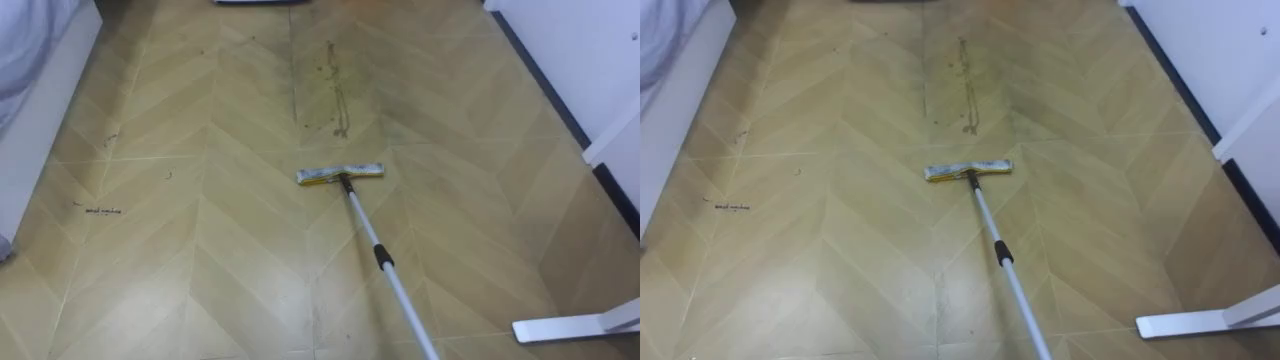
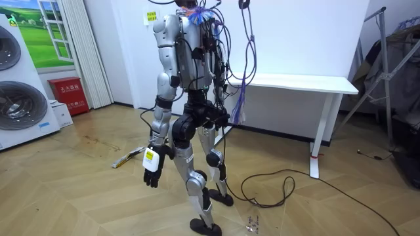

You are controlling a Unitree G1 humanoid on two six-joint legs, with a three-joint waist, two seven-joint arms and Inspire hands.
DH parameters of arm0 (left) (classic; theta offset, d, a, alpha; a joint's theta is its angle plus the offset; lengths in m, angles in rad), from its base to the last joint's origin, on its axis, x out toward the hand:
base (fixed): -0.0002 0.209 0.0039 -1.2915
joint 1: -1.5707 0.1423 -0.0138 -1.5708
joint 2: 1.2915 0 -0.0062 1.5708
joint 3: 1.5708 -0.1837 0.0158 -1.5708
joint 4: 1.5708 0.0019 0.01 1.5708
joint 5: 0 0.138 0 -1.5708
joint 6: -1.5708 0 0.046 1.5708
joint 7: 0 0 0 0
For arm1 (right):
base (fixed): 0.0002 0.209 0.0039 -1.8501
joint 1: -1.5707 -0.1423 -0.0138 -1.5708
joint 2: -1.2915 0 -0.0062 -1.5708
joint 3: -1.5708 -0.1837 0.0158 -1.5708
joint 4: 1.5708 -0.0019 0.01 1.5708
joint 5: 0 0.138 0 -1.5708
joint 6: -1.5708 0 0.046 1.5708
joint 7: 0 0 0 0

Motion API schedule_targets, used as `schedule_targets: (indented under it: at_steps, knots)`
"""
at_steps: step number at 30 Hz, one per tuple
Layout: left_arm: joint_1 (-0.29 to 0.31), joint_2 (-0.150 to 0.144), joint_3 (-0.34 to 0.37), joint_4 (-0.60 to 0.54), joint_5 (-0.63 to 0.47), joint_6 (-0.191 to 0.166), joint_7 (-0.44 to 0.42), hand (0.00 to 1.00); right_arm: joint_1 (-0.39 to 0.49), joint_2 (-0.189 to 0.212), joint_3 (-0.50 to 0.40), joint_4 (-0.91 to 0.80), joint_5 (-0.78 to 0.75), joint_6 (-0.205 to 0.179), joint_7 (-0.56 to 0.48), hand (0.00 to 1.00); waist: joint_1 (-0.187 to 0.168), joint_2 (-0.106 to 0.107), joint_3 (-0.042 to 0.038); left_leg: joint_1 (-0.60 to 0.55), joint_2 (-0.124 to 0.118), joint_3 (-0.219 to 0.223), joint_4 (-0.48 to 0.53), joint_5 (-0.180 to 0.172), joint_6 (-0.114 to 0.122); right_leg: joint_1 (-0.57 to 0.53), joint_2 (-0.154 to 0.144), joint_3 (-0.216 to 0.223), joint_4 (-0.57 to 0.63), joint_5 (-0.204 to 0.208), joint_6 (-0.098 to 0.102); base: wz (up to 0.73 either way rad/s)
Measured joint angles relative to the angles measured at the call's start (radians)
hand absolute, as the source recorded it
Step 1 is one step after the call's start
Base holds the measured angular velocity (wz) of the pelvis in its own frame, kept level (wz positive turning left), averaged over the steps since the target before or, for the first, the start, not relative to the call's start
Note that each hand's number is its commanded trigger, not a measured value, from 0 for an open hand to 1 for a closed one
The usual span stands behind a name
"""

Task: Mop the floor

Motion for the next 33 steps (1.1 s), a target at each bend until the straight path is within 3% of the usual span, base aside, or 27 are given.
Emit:
schedule_targets:
  at_steps: [18,24,30,33]
  knots:
    - [-0.007,0.0,-0.001,-0.001,-0.002,0.006,-0.003,0.0,-0.005,0.007,0.002,0.026,0.029,0.0,-0.027,1.0,-0.001,-0.001,-0.0022,-0.033,0.001,0.0,0.014,0.0,0.0,-0.021,-0.003,-0.024,0.006,0.001,-0.001,0.01]
    - [-0.054,-0.004,-0.022,-0.003,-0.007,0.002,-0.002,0.0,-0.067,0.007,0.016,0.065,0.068,-0.001,-0.066,1.0,-0.003,0.013,-0.0033,-0.13,0.0,-0.002,0.042,0.0,0.0,-0.125,-0.012,-0.033,0.059,0.002,-0.002,0.03]
    - [-0.094,-0.002,-0.024,0.027,-0.036,-0.025,0.0,0.0,-0.104,0.006,0.043,0.077,0.146,-0.005,-0.111,1.0,-0.002,0.019,0.0009,-0.246,-0.003,-0.019,0.092,0.0,0.0,-0.237,-0.027,-0.085,0.127,0.001,-0.004,0.13]
    - [-0.098,-0.005,-0.024,0.029,-0.057,-0.027,0.008,0.0,-0.125,0.002,0.044,0.079,0.168,-0.005,-0.128,1.0,0.001,0.029,0.0065,-0.311,-0.007,-0.021,0.126,0.0,0.001,-0.299,-0.036,-0.089,0.163,-0.003,-0.008,0.07]
